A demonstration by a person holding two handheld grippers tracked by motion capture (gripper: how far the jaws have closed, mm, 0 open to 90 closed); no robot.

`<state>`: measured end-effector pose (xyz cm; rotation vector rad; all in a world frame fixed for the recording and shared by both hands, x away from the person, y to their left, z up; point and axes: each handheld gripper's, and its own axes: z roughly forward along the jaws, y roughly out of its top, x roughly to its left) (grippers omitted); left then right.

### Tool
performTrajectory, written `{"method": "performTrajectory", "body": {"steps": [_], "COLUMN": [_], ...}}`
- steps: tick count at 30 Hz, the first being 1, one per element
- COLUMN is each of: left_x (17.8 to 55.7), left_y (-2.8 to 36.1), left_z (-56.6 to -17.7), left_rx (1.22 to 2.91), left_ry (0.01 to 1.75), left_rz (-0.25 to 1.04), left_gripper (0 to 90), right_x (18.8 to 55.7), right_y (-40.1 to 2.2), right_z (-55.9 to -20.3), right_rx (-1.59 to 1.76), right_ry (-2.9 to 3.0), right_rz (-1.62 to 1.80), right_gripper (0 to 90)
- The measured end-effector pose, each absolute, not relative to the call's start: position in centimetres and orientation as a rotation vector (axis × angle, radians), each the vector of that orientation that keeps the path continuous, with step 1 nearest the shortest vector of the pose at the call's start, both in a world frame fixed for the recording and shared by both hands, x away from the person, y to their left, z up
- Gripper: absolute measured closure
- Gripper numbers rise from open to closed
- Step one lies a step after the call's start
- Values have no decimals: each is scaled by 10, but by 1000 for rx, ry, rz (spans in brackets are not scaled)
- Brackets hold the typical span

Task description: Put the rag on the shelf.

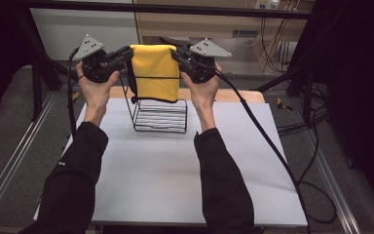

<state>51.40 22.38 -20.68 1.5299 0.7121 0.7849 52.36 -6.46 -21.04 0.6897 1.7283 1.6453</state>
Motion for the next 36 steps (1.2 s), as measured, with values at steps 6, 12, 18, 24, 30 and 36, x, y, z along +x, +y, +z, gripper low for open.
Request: {"method": "performTrajectory", "body": {"steps": [6, 12, 18, 24, 30, 36], "left_x": [507, 500, 495, 486, 479, 473], "left_y": [226, 228, 230, 234, 238, 238], "left_z": [-202, -198, -200, -205, -213, -225], "left_rx": [1525, 1533, 1562, 1578, 1621, 1670], "left_ry": [693, 689, 700, 696, 707, 726], "left_rz": [784, 782, 775, 748, 719, 691], "left_gripper": [790, 790, 789, 785, 777, 771], "right_x": [518, 514, 508, 499, 491, 486], "right_y": [-66, -66, -66, -65, -64, -62], "right_z": [-206, -201, -201, -200, -201, -204], "right_rx": [660, 650, 636, 631, 629, 619], "right_ry": [1732, 1752, 1810, 1869, 1953, 2020], "right_rz": [1660, 1658, 1638, 1620, 1584, 1527], "right_gripper": [834, 833, 828, 825, 824, 823]}}
